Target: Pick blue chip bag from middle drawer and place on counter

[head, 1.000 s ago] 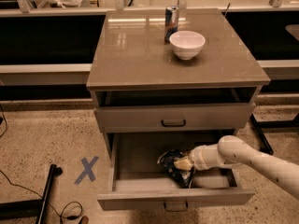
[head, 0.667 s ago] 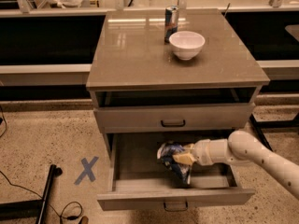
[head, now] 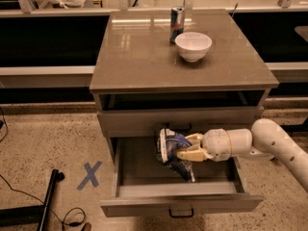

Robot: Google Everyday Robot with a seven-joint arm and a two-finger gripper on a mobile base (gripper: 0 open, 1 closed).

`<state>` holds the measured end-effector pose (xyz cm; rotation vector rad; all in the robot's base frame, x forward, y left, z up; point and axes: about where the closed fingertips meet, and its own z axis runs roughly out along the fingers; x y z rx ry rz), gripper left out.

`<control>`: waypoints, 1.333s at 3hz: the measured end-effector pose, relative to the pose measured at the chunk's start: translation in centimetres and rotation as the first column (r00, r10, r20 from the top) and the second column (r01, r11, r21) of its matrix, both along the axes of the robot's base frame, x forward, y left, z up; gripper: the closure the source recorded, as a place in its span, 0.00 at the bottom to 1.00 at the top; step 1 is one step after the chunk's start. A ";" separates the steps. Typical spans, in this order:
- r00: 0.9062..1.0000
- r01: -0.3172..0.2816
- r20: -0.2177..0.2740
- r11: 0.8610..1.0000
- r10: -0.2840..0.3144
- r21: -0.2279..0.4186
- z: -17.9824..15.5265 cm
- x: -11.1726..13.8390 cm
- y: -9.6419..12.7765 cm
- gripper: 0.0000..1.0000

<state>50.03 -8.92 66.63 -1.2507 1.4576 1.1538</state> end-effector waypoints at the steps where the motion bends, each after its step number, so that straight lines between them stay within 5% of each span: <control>1: 0.988 -0.114 0.108 0.993 0.113 0.008 5.5 -2.6 1.0 1.00; 2: 0.971 -0.157 0.171 0.985 0.169 -0.077 9.5 -3.1 3.0 1.00; 3: 0.968 -0.060 0.224 0.973 0.112 -0.225 14.0 0.5 5.5 1.00; 4: 0.972 0.020 0.231 0.952 0.054 -0.306 17.5 4.8 7.5 1.00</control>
Offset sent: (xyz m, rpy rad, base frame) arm 0.0069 0.0609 0.1752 -0.2913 -0.3166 0.0866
